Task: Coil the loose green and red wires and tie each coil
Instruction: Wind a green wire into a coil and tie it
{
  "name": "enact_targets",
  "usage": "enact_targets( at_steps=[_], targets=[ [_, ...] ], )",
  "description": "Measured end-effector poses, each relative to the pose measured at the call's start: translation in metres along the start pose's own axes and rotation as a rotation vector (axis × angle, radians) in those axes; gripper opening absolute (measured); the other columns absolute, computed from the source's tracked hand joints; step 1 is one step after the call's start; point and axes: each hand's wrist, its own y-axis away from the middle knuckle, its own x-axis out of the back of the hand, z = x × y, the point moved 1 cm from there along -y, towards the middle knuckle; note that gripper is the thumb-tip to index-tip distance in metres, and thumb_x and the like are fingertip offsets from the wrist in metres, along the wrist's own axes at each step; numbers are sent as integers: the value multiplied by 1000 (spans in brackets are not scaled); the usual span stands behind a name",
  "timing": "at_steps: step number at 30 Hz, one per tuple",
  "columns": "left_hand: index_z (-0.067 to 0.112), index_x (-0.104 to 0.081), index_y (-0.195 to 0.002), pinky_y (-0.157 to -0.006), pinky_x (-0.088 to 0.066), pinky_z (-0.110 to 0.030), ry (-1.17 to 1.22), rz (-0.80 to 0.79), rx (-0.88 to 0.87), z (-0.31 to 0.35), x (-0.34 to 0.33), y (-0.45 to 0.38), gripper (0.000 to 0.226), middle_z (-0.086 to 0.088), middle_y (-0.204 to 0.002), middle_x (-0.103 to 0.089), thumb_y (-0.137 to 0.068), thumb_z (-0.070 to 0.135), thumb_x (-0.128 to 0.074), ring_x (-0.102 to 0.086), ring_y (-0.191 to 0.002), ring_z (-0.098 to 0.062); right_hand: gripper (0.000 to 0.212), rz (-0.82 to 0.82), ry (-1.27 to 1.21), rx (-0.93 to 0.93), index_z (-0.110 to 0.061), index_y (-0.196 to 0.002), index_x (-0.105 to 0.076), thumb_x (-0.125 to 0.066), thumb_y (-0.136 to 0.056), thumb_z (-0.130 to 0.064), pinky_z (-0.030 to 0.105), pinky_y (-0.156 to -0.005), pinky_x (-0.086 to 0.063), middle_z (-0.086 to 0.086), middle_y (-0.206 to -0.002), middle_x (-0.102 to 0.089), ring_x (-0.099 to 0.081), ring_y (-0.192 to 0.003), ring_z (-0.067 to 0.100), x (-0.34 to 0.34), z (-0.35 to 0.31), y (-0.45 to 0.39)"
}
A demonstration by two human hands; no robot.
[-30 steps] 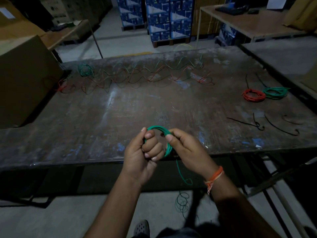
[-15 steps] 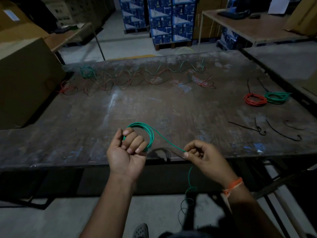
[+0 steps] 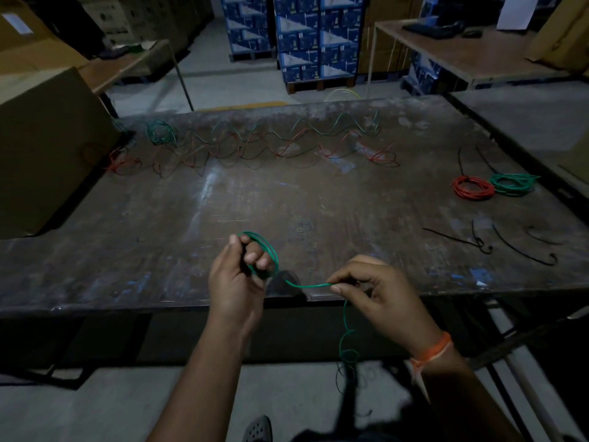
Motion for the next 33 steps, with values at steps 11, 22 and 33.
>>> enact_targets(
  at_steps=[11, 22, 33],
  targets=[
    [-2, -46, -84, -48, -36, -21, -809, -188, -176, -18, -11, 18, 37, 5, -55, -48, -111, 22, -36, -42, -49, -8, 13, -30, 42, 234, -19, -103, -74, -71, -92, -13, 34, -73, -51, -3, -88, -64, -61, -83, 11, 0, -56, -34],
    [18, -62, -84, -48, -20, -28, -706, -358, -33, -13, -18, 16, 36, -9, -62, -35, -101, 40, -40, -28, -52, -16, 14, 168, -55, 142, -15, -97, -73, -75, -87, -5, 13, -76, -46, -9, -93, -71, -67, -91, 7, 5, -49, -51],
    [12, -49, -85, -45, -25, -24, -34, -562, 296, -8, -32, 27, 24, 11, -50, -34, -101, 26, -38, -29, -41, -4, 29, -69, -369, -48, -18, -112, -70, -47, -105, -34, 46, -95, -52, 2, -104, -70, -66, -104, 17, -16, -22, -45]
  ],
)
